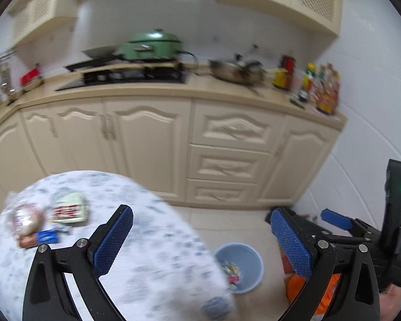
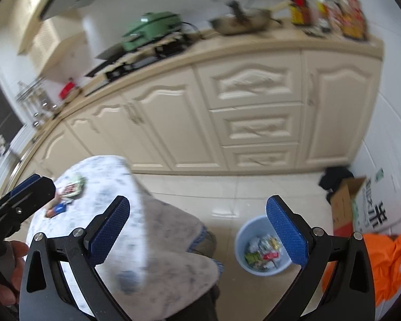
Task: Collect trash
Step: 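Move both tools back over the table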
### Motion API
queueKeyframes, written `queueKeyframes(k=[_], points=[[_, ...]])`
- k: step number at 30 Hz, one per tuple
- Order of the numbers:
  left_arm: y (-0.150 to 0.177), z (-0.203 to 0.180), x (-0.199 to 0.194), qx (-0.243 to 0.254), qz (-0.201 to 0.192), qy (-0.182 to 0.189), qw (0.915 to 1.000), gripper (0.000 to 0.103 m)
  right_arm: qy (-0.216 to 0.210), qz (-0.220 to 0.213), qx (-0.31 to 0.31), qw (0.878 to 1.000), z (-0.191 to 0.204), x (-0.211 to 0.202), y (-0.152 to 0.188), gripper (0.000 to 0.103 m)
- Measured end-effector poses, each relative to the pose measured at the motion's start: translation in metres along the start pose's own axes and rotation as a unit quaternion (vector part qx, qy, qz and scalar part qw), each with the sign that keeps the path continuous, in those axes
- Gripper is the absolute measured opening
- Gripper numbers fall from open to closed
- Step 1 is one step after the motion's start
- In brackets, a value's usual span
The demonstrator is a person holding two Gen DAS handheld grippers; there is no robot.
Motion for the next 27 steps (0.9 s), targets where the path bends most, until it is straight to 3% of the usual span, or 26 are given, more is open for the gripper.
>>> queueKeyframes(k=[7, 15, 22, 27], points=[[0.037, 0.063, -0.078, -0.048, -0.03, -0.06, 0.9966, 0.102, -0.037, -0.007, -0.062, 0.997, 0.084, -0.004, 0.003, 0.103], [0.082, 0.107, -0.145, -0.081, -0.042, -0.126, 0.9878, 0.102, -0.066, 0.003, -0.12, 0.991, 0.167, 0.002, 0.023, 0.103], [0.107, 0.134, -0.17, -0.1, -0.034, -0.164, 0.9808, 0.102, -0.081, 0.023, -0.159, 0.984, 0.224, 0.018, 0.041, 0.103], [0.102, 0.158, -0.154, -0.112, -0.018, -0.182, 0.9768, 0.102, -0.086, 0.044, -0.182, 0.979, 0.26, 0.045, 0.052, 0.103]])
Point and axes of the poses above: each gripper's, at about its wrist camera, not at the fingertips, and x roughly the way its jaws point, z to its left, y to its underside, the point moved 7 cm from there along x, roughly the way its jaws point, and after that the axes turned 4 degrees about x, right-handed, at the moved point
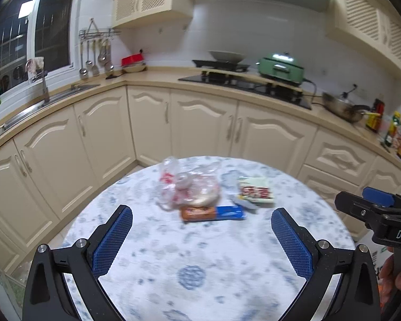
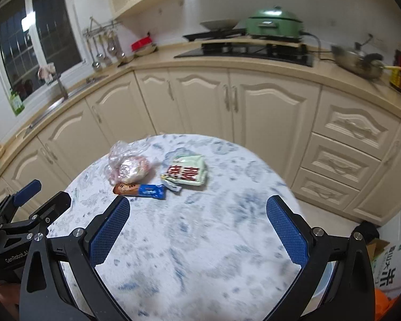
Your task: Collect trash
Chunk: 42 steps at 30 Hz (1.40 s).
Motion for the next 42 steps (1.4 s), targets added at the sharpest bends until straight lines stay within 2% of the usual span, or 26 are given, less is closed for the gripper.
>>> queueKeyframes(k=[4, 9, 16, 19, 24, 26, 27, 28, 29, 30, 32, 33, 35, 42], points=[[-0.012, 0.011, 0.036, 0.008, 0.016, -0.011, 0.9998, 0.102, 0.001, 0.024, -0.001, 1.0, 0.011, 0.04, -0.007, 0.103], [-0.032, 0.015, 0.105, 0.035, 0.038, -0.023, 0.9984, 0.102, 0.011, 0.055, 0.004, 0.998, 0.015, 0.091, -0.011, 0.103], [-0.044, 0.003, 0.202, 0.09, 0.076, -0.01, 0.993, 0.102, 0.024, 0.09, 0.024, 0.995, 0.008, 0.15, -0.011, 0.103], [-0.048, -0.001, 0.241, 0.098, 0.089, -0.003, 0.9912, 0.102, 0.024, 0.094, 0.025, 0.995, 0.008, 0.163, -0.012, 0.103], [-0.058, -0.015, 0.285, 0.098, 0.101, 0.031, 0.9896, 0.102, 0.026, 0.108, 0.019, 0.994, 0.013, 0.187, -0.014, 0.103], [-0.059, -0.021, 0.297, 0.099, 0.107, 0.044, 0.9884, 0.098, 0.031, 0.11, 0.016, 0.993, 0.014, 0.195, -0.014, 0.102], [-0.059, -0.025, 0.303, 0.1, 0.111, 0.057, 0.9872, 0.089, 0.032, 0.111, 0.015, 0.993, 0.015, 0.198, -0.013, 0.101], [-0.057, -0.029, 0.308, 0.099, 0.117, 0.07, 0.9858, 0.079, 0.035, 0.114, 0.014, 0.993, 0.014, 0.202, -0.012, 0.097], [-0.055, -0.032, 0.311, 0.097, 0.123, 0.083, 0.9842, 0.073, 0.035, 0.118, 0.013, 0.992, 0.014, 0.204, -0.01, 0.089], [-0.052, -0.034, 0.311, 0.093, 0.128, 0.092, 0.9831, 0.062, 0.032, 0.121, 0.013, 0.992, 0.014, 0.205, -0.009, 0.085], [-0.055, -0.037, 0.317, 0.1, 0.123, 0.095, 0.9828, 0.055, 0.034, 0.115, 0.001, 0.993, 0.013, 0.202, -0.007, 0.077], [-0.057, -0.039, 0.318, 0.1, 0.123, 0.102, 0.9821, 0.042, 0.03, 0.115, 0.005, 0.993, 0.012, 0.201, -0.006, 0.077], [-0.061, -0.037, 0.323, 0.094, 0.124, 0.103, 0.9826, 0.04, 0.018, 0.112, 0.015, 0.993, 0.007, 0.197, -0.005, 0.073], [-0.073, -0.015, 0.332, 0.054, 0.113, 0.093, 0.9878, 0.037, 0.006, 0.093, 0.03, 0.995, -0.009, 0.17, -0.003, 0.073]])
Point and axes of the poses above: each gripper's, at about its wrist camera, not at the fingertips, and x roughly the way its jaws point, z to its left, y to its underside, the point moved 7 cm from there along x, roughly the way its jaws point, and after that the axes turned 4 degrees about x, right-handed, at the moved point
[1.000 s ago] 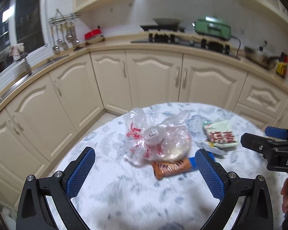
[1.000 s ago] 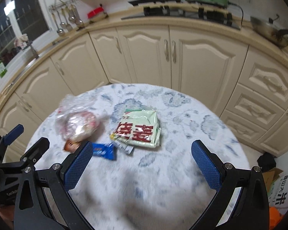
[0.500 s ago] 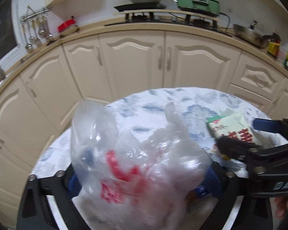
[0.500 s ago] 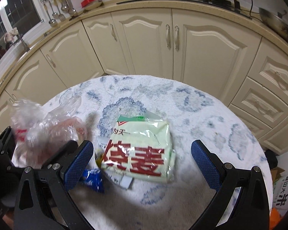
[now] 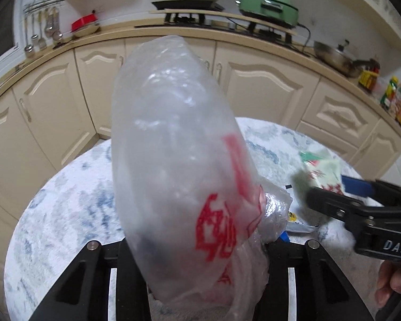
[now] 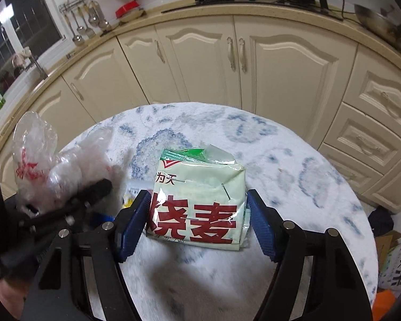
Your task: Collect trash
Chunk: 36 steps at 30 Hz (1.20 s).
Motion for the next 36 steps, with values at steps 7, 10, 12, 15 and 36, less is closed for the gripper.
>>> queueKeyframes(k=[7, 10, 12, 15, 36], points=[[-0.005, 0.014, -0.025, -0.01, -0.032, -0.022, 0.9992, 0.037, -0.015, -0.017, 0.002, 1.0, -0.007, -0.035, 0.012, 0.073], [-0.007, 0.012, -0.042, -0.014, -0.047, -0.027, 0.9985, 0.037, -0.02, -0.027, -0.003, 0.999, -0.006, -0.054, 0.017, 0.073], [-0.004, 0.003, -0.049, -0.014, -0.056, -0.03, 0.9979, 0.037, -0.022, -0.033, -0.007, 0.999, -0.006, -0.067, 0.021, 0.073], [0.0, -0.007, -0.064, -0.014, -0.069, -0.031, 0.997, 0.037, -0.025, -0.044, -0.008, 0.999, -0.008, -0.088, 0.028, 0.073], [0.035, -0.139, -0.154, 0.035, -0.121, 0.022, 0.9918, 0.037, -0.022, -0.157, 0.029, 0.987, -0.09, -0.245, 0.058, 0.073]])
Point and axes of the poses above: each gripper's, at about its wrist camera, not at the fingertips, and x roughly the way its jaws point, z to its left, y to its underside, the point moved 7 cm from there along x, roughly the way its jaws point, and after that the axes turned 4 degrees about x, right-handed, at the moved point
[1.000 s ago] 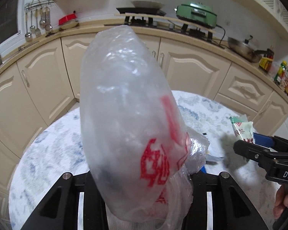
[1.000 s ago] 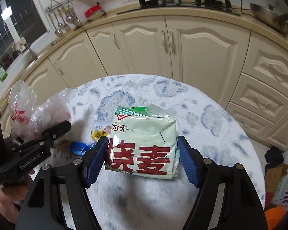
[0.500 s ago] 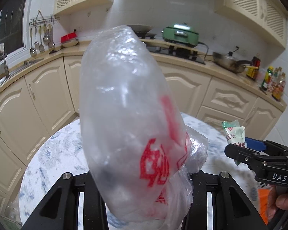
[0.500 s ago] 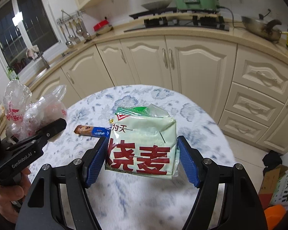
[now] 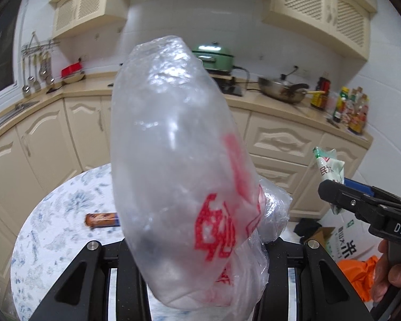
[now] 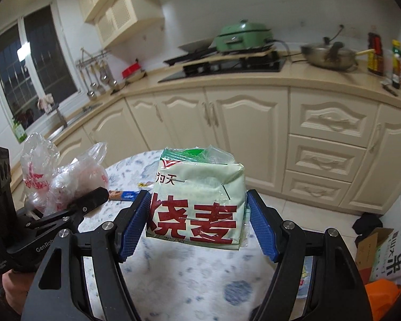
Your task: Collect trash
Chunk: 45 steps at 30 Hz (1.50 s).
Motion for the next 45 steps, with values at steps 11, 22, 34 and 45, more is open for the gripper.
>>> queueKeyframes(k=[11, 22, 34, 45], points=[[-0.011, -0.085, 0.006, 0.06, -0.011, 0.072, 0.9955, 0.038, 0.071, -0.032, 0.072, 0.994, -0.109, -0.059, 0.008, 0.073], [0.005, -0.183, 0.066, 0.117, 0.052, 0.158, 0.9791, 0.038, 0.145, -0.036, 0.14, 0.979, -0.221, -0.083, 0.021, 0.073], [0.03, -0.265, 0.149, 0.167, 0.154, 0.177, 0.9576, 0.039, 0.157, 0.018, 0.21, 0.965, -0.305, -0.038, 0.062, 0.073], [0.009, -0.302, 0.241, 0.189, 0.202, 0.146, 0.9497, 0.089, 0.139, 0.062, 0.265, 0.952, -0.35, 0.012, 0.092, 0.077]])
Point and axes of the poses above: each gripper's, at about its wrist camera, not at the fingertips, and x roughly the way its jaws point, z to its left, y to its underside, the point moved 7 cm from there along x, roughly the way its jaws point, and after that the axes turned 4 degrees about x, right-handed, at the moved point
